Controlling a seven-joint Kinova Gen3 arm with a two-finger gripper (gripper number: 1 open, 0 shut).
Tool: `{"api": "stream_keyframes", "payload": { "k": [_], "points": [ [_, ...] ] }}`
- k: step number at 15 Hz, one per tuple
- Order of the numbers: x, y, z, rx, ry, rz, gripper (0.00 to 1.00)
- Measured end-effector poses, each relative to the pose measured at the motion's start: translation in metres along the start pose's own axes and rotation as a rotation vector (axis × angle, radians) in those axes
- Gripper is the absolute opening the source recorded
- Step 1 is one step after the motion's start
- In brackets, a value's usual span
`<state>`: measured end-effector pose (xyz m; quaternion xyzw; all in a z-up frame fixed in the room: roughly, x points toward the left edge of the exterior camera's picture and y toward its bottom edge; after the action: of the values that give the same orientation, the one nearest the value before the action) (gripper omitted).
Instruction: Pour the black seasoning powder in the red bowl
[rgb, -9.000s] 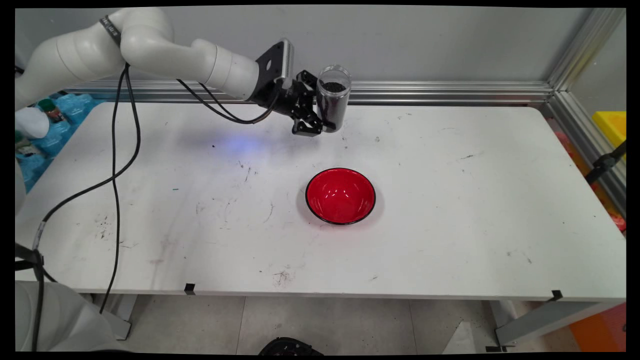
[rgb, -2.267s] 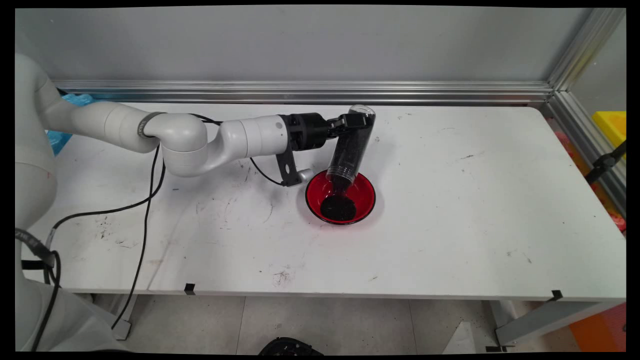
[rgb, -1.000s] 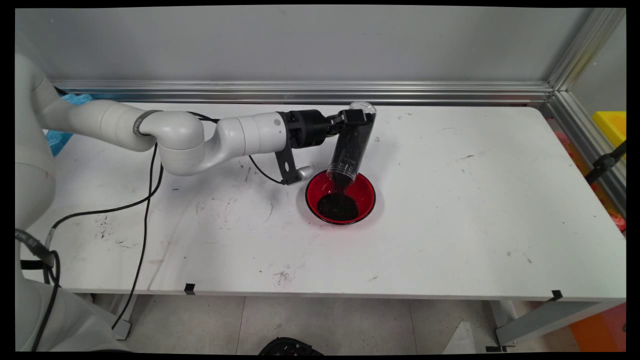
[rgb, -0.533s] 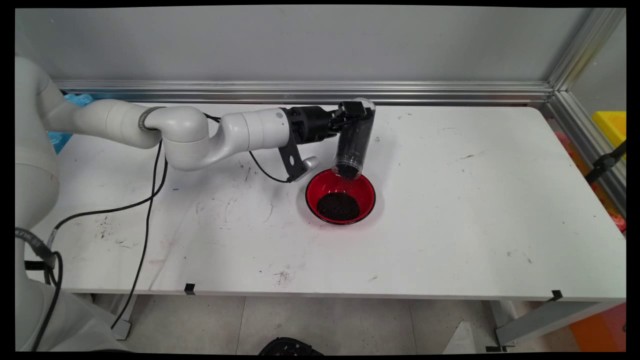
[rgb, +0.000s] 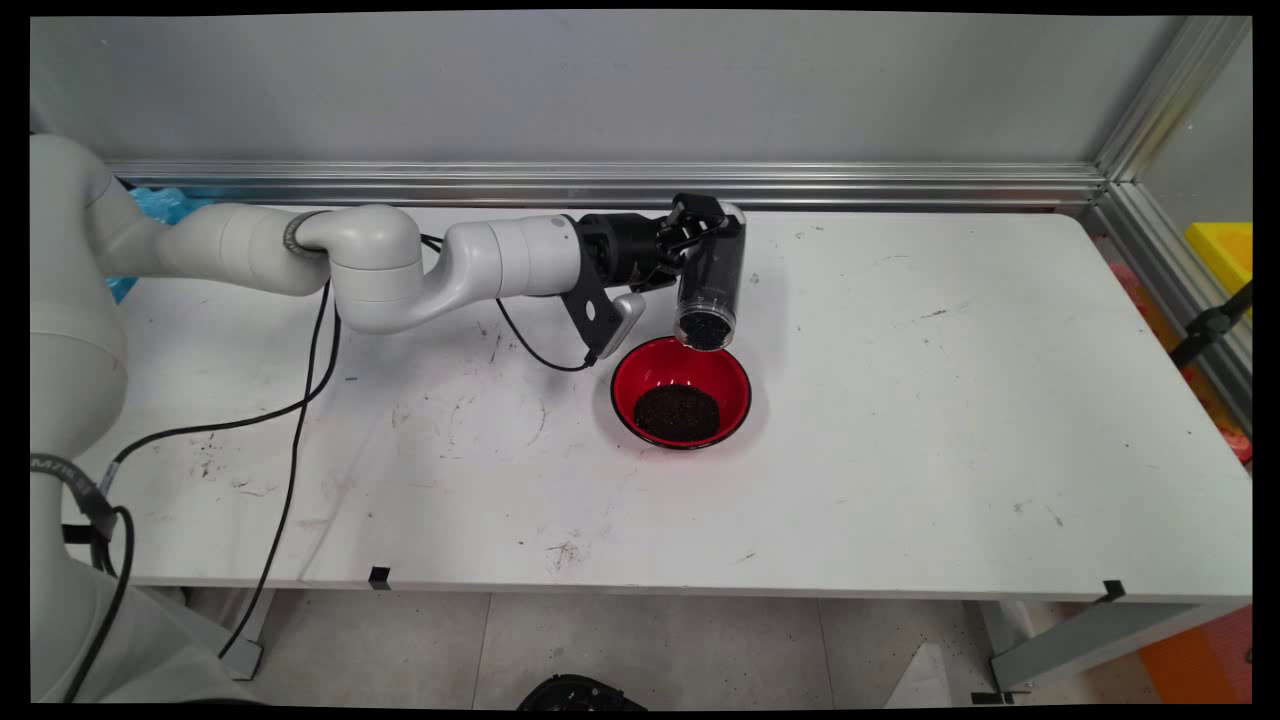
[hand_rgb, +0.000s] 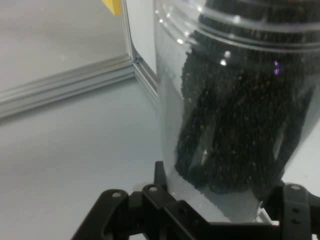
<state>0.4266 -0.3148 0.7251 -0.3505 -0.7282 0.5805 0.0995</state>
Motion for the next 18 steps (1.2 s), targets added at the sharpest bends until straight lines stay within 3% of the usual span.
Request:
{"api": "stream_keyframes", "payload": {
  "k": [9, 18],
  "points": [
    [-0.009, 0.006, -0.008, -0.092, 0.010, -0.278, 0.00],
    [-0.044, -0.024, -0.016, -0.157, 0.038, -0.604, 0.00]
  ]
}}
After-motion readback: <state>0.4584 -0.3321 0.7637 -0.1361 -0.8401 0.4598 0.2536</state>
